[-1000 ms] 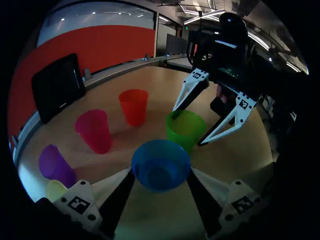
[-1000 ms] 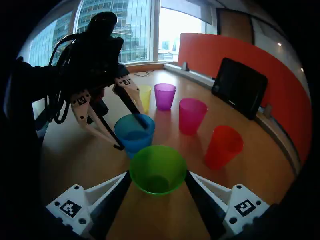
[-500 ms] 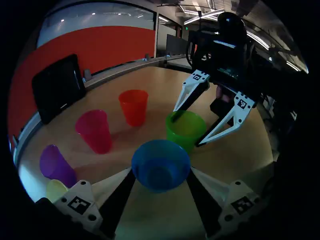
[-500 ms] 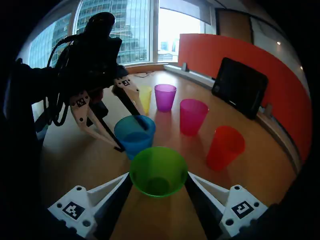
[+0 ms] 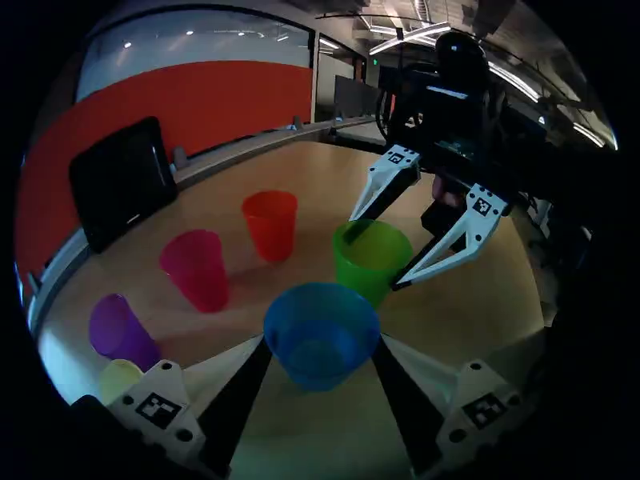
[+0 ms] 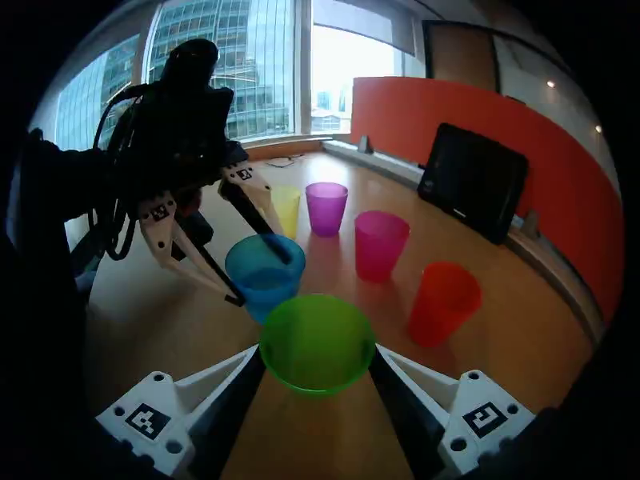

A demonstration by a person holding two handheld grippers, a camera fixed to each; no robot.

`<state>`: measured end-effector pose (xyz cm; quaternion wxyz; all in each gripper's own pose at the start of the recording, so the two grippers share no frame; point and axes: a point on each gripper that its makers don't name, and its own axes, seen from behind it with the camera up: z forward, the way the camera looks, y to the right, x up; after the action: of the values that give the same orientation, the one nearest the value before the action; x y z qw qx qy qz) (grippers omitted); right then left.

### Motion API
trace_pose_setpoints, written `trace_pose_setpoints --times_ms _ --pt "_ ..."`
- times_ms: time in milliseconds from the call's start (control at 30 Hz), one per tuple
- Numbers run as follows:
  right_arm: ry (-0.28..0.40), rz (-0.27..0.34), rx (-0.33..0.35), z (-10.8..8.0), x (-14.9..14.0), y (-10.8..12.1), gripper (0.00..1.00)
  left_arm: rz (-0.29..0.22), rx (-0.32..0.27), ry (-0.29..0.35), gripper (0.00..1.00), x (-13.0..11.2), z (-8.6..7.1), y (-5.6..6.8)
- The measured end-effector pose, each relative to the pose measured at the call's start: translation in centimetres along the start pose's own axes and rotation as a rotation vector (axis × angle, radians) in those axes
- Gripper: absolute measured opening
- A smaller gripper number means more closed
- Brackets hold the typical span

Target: Pour water

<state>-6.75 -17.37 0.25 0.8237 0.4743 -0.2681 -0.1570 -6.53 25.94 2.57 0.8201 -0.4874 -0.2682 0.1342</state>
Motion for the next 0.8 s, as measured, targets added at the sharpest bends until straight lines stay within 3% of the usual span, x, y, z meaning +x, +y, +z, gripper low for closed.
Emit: trace_pose_setpoints --times_ms 300,800 --pt "0.044 -0.008 -0.028 -1.9 2.1 -0.1 0.91 -0.001 0.031 0.046 0.85 1.6 -2.2 0.0" --pt "0.153 -0.023 -0.080 -5.8 6.5 -0.9 0.91 0.008 0.096 0.156 0.86 4.8 -7.5 0.6"
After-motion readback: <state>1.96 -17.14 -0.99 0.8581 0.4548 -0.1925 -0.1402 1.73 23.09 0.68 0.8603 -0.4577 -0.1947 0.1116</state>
